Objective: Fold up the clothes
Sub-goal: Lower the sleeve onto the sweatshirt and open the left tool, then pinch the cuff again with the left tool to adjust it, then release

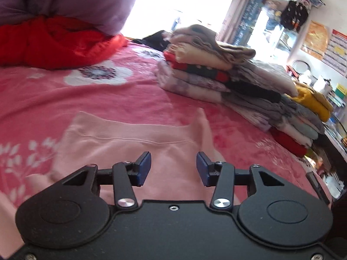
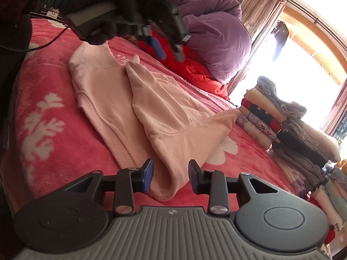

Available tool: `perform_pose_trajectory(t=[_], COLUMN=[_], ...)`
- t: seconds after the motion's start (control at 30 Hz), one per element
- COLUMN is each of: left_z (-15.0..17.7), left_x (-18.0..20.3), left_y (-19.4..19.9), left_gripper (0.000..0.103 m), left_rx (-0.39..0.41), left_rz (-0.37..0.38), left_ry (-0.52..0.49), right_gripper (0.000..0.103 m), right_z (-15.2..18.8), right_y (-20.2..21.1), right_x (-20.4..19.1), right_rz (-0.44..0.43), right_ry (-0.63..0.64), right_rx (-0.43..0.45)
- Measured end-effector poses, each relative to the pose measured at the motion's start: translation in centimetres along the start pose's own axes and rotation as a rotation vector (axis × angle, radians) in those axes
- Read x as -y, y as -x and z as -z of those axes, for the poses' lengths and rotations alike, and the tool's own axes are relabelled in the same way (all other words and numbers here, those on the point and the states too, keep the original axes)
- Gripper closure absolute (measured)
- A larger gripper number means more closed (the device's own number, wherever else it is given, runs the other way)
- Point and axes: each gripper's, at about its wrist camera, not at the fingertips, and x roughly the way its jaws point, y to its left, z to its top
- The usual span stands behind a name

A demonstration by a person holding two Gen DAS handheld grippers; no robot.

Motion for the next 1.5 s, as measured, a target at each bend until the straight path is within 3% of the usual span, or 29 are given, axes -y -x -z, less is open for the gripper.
perform_pose_trajectory(t=[0.1,0.23,0.33,0.43,0.6,0.63,0.73,0.8,0.97,1.03,1.1,1.2,1.33,1.43,1.5], left_z=[-1.5,-2.9,-3.3,-2.6,-2.1,-2.2,-2.7,-3.1,-3.9,-3.6,-2.4,-3.0,-3.4,-1.7,0.4], left_x=[2.5,2.9,2.2,0.9,1.6,2.0,2.9,3.8,5.9,5.8,4.8,4.1,6.6,7.3,7.0], left_y=[-4.9,-10.3,-11.9,-12.6,-13.6,-13.5,-12.1,-11.0,-11.6,-13.1,-15.6,-14.8,-10.0,-8.7,-10.1], left_gripper=[0.056,0.059,0.096,0.096,0.092,0.088,0.063,0.065,0.069,0.072,0.072,0.071,0.071,0.071,0.071], left_rx=[-0.060,-0.127,-0.122,-0.126,-0.127,-0.126,-0.077,-0.030,-0.017,-0.075,-0.168,-0.125,-0.036,-0.067,-0.158], left_rz=[0.010,0.013,-0.015,-0.087,-0.133,-0.149,-0.206,-0.214,-0.130,-0.124,-0.193,-0.197,-0.139,-0.105,-0.142], left_ry=[-0.042,0.024,0.089,0.125,-0.017,-0.056,-0.125,-0.167,-0.265,-0.278,-0.306,-0.246,-0.289,-0.302,-0.339], right_gripper=[0.073,0.080,0.084,0.085,0.085,0.085,0.085,0.085,0.085,0.085,0.085,0.085,0.085,0.085,0.085], right_z=[0.3,0.4,0.6,0.8,0.9,0.8,0.7,0.6,0.6,0.6,0.5,0.4,0.4,0.3,0.3], right_y=[-0.2,-0.4,-0.6,-0.9,-1.2,-1.3,-1.4,-1.3,-1.2,-1.2,-1.2,-1.1,-0.9,-0.8,-0.6], right_x=[0.7,1.3,1.8,2.3,2.9,3.0,3.1,3.1,3.1,3.1,3.2,3.2,3.3,3.3,3.3], right_rz=[-0.022,-0.069,-0.104,-0.134,-0.163,-0.166,-0.170,-0.169,-0.169,-0.168,-0.169,-0.174,-0.169,-0.166,-0.163], right_ry=[-0.041,-0.088,-0.128,-0.166,-0.206,-0.211,-0.217,-0.218,-0.221,-0.221,-0.223,-0.219,-0.211,-0.204,-0.200], right_rx=[-0.006,-0.012,-0.018,-0.027,-0.030,-0.031,-0.031,-0.029,-0.028,-0.027,-0.029,-0.028,-0.024,-0.020,-0.018])
